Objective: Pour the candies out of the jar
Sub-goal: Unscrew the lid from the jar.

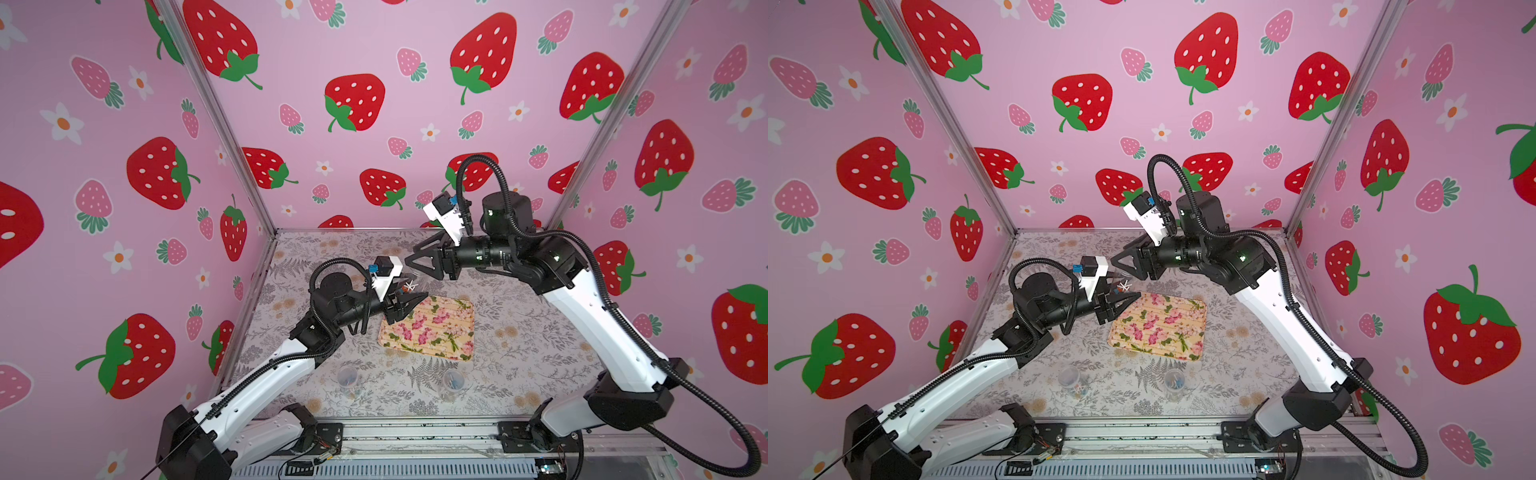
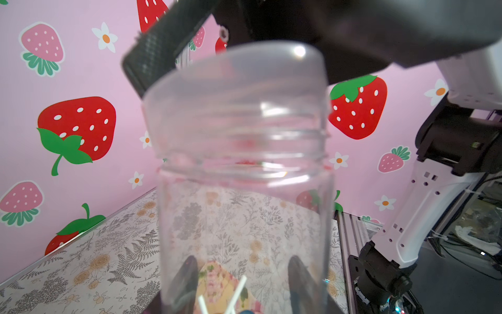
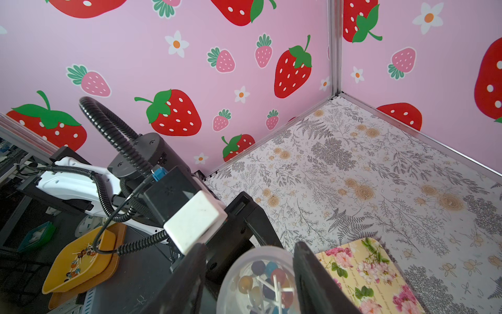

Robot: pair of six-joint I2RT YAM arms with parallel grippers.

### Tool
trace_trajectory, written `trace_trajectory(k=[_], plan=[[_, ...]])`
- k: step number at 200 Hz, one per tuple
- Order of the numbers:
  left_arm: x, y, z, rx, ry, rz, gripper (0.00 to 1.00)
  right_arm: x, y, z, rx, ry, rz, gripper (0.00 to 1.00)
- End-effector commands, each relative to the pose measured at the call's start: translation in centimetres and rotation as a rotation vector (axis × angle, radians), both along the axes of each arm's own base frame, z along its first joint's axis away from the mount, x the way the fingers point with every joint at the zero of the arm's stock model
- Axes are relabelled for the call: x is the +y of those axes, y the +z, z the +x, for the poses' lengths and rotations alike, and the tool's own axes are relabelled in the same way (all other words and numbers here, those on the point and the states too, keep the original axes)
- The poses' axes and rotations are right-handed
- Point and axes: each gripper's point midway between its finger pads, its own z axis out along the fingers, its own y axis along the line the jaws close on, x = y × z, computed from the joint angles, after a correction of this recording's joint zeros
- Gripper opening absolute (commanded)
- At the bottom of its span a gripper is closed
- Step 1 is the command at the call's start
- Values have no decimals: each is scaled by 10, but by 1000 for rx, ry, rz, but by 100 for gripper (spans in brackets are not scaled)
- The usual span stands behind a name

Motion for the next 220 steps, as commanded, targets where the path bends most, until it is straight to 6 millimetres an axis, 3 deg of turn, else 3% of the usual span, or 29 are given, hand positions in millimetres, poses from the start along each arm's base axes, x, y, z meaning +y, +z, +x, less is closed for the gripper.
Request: trace_trajectory(k=[1, 63, 97, 114, 136, 189, 220], plan=[[2, 19, -4, -57, -1, -45, 47, 1, 22, -6, -43, 27, 48, 54], [2, 19, -4, -60, -1, -45, 47, -4, 30, -5, -82, 4, 42, 56], [3, 21, -5, -64, -3, -48, 47, -20, 23, 4, -99, -89, -2, 73], [3, 22, -6, -65, -6, -48, 47, -19, 14, 3, -63, -78, -8, 84], [3, 21, -7, -63, -10, -48, 47, -14, 4, 0, -10, -38, -6, 91], [4, 22, -9, -65, -13, -50, 47, -6, -3, -2, 39, 8, 9, 93], [5, 22, -10, -64, -10, -48, 47, -3, -3, -3, 48, 26, 20, 85]])
